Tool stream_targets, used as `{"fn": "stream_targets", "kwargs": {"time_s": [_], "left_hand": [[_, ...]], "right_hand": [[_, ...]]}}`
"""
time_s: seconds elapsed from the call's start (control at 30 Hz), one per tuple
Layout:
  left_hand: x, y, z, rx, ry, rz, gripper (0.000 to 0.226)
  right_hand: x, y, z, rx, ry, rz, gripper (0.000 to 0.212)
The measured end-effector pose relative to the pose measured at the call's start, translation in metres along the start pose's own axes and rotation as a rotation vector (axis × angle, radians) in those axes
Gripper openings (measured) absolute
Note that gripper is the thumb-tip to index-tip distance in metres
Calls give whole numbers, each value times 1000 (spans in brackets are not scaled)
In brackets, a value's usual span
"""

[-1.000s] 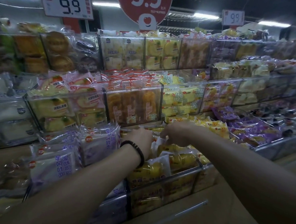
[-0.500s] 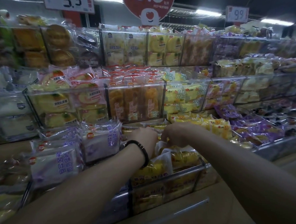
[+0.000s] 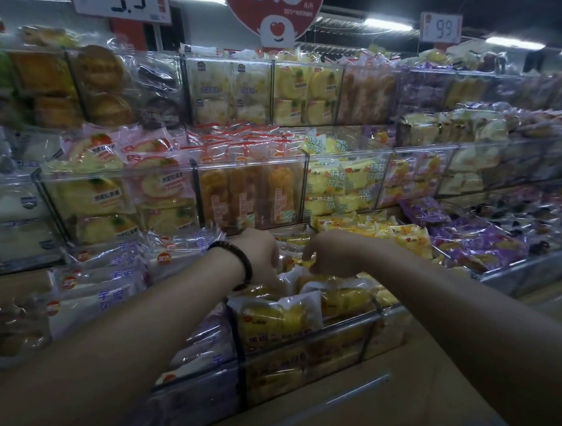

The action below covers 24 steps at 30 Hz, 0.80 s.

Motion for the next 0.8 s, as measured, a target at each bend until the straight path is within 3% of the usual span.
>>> {"fn": "stream_targets", "kwargs": {"time_s": [0.17,0.3,0.43,0.53,0.67,0.8], "left_hand": [[-41,-15,-5,-189,71,-296,21],[-84,13,-25,-204,214,-378,47],[-98,39,-33,-163,156,-409,66],[-96,43,-30,-211,93,-418,59],[-97,43,-36,-116,-5,-457,41],[-92,43,-36,-113,-109,-455,38]], "right_hand": [[-58,-29,6,183,-149,-200,26],[-91,-11,1,200,-150,-39,48],[-94,13,-6,133,-166,-60,62],[-86,26,-9,95,-176,-178,64],[-81,31,-10,82,-143,-294,51],[-77,27,-12,74,-88,-265,38]]}}
Point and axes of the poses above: each hand's wrist, its own x-axis towards the middle knuckle, its own y-axis out of the palm, z = x × y, the point moved 4 cm from there along x, towards the middle knuckle, and after that the axes turned 7 degrees about x, right-handed, at the moved point
